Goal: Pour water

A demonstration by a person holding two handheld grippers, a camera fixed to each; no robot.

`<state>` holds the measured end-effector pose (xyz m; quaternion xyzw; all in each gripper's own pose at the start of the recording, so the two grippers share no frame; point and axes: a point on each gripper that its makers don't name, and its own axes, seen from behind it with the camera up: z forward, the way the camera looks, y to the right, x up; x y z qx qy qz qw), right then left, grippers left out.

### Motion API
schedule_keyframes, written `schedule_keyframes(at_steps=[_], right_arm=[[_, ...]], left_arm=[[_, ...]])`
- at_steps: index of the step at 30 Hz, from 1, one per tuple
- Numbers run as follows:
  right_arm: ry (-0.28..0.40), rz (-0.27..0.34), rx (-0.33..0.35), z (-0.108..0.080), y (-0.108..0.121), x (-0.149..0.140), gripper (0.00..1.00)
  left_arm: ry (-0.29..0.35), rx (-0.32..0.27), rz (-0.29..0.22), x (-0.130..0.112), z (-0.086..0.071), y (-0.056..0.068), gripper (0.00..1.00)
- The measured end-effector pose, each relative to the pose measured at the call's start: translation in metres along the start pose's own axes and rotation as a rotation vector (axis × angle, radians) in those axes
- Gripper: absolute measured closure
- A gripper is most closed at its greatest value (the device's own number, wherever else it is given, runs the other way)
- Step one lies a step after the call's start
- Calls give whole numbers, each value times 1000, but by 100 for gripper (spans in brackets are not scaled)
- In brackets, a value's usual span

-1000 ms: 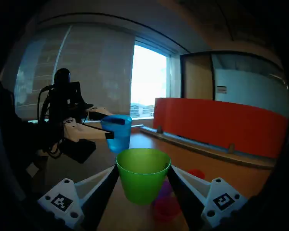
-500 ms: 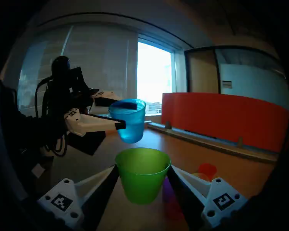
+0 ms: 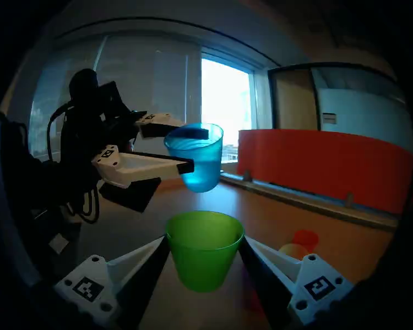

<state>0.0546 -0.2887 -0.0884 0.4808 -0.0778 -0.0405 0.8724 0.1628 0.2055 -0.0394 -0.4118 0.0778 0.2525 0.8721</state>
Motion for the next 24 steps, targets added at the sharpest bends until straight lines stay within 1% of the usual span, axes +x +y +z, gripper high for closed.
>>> schedule_keyframes(at_steps=[7, 14, 18, 24], right_arm=[[-5, 0, 19, 2, -6, -2, 9], [-16, -14, 36, 1, -13, -3, 9], [-20, -19, 45, -1, -17, -2, 9], [-20, -21, 49, -1, -18, -2, 9]], left_arm=[[-4, -4, 49, 6, 1, 3, 15], [-16, -4, 111, 9, 1, 4, 15], [-18, -1, 136, 11, 1, 4, 15], [-21, -8, 172, 12, 0, 7, 15]])
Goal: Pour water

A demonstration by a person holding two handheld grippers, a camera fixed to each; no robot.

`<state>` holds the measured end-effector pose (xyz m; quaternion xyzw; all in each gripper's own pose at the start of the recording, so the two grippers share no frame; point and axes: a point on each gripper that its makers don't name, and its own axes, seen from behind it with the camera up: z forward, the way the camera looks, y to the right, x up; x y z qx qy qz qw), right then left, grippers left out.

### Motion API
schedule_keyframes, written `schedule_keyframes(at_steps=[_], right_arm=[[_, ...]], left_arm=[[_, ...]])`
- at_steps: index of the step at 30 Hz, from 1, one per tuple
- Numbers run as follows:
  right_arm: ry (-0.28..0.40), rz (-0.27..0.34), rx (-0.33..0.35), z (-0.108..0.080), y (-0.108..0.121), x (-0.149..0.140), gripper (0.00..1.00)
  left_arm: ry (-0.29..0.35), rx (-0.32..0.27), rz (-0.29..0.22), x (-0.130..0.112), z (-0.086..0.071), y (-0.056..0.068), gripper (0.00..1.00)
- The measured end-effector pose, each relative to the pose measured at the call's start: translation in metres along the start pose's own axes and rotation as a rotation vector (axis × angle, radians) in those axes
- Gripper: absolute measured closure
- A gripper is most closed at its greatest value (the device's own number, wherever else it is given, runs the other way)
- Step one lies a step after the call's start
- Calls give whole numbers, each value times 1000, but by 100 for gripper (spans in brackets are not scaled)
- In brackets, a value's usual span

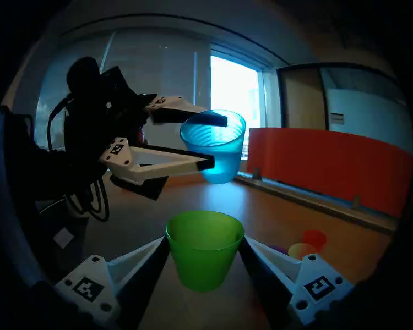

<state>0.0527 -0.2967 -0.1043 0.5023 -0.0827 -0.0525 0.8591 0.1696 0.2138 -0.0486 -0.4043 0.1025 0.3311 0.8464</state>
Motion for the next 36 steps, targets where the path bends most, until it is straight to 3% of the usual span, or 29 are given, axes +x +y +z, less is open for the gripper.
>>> schedule_keyframes(at_steps=[26, 36], right_arm=[[1, 0, 6, -2, -1, 4, 9], [4, 3, 3, 0, 1, 1, 9]], left_arm=[[-20, -4, 158, -6, 7, 7, 15], [-20, -5, 190, -6, 10, 8, 15]])
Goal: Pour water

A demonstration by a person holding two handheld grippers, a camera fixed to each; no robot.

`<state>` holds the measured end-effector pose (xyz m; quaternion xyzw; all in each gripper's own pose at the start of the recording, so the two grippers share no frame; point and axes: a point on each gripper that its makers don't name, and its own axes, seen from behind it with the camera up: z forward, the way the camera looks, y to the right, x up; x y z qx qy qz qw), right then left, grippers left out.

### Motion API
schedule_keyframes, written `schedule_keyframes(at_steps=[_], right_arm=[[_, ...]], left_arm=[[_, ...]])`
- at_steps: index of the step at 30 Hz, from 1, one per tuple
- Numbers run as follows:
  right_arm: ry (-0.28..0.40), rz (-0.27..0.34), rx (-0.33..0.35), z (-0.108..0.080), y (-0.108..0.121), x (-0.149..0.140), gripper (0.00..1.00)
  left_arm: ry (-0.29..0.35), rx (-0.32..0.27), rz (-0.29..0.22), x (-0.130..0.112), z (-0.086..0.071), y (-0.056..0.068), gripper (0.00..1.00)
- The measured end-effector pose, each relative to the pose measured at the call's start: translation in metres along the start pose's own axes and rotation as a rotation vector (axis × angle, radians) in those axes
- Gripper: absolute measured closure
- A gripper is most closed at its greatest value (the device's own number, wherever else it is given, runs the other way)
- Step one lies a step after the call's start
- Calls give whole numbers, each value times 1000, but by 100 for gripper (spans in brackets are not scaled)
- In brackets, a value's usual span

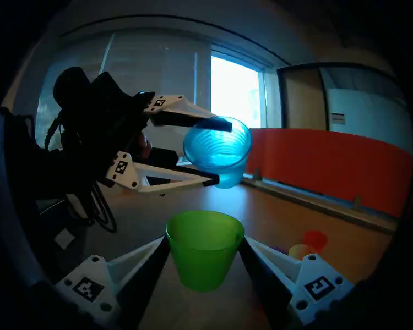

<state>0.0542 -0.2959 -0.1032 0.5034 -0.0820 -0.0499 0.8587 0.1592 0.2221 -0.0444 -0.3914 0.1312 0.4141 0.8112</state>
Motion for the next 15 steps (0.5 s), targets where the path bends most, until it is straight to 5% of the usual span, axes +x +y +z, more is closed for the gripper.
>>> schedule_keyframes(at_steps=[15], right_arm=[[5, 1, 0, 0, 0, -1, 9]], left_arm=[[4, -4, 55, 4, 1, 3, 15]])
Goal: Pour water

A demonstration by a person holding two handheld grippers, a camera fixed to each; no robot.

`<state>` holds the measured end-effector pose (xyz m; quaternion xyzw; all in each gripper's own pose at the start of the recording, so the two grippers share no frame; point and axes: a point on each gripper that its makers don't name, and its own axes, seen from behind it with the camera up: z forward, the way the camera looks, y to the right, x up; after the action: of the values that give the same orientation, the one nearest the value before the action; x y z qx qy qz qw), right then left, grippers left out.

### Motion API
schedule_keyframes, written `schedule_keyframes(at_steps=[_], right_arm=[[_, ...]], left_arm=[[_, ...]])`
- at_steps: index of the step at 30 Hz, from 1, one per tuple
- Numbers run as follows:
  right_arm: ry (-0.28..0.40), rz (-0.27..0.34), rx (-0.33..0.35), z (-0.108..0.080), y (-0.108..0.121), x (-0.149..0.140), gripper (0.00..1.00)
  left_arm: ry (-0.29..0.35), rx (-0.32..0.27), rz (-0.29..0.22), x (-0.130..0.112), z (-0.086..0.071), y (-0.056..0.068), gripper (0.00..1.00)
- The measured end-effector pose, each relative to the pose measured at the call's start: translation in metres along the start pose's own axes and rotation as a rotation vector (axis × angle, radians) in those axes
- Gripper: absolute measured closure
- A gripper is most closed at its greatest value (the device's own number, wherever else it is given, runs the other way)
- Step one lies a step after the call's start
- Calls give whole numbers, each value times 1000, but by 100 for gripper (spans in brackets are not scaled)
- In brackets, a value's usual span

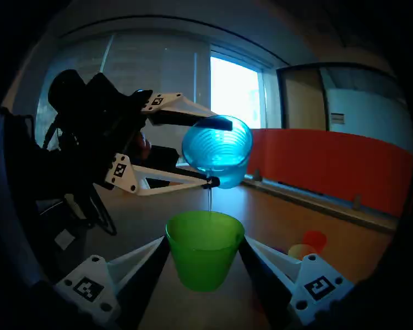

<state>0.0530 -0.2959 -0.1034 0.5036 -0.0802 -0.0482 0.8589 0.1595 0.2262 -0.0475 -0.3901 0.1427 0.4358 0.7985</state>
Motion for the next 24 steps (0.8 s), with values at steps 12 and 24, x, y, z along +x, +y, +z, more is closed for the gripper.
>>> schedule_keyframes(at_steps=[12, 24], right_arm=[[7, -5, -3, -1, 1, 4, 9], [9, -7, -6, -4, 3, 5, 9]], left_arm=[[4, -4, 31, 4, 1, 1, 15], [6, -6, 46, 6, 0, 2, 15]])
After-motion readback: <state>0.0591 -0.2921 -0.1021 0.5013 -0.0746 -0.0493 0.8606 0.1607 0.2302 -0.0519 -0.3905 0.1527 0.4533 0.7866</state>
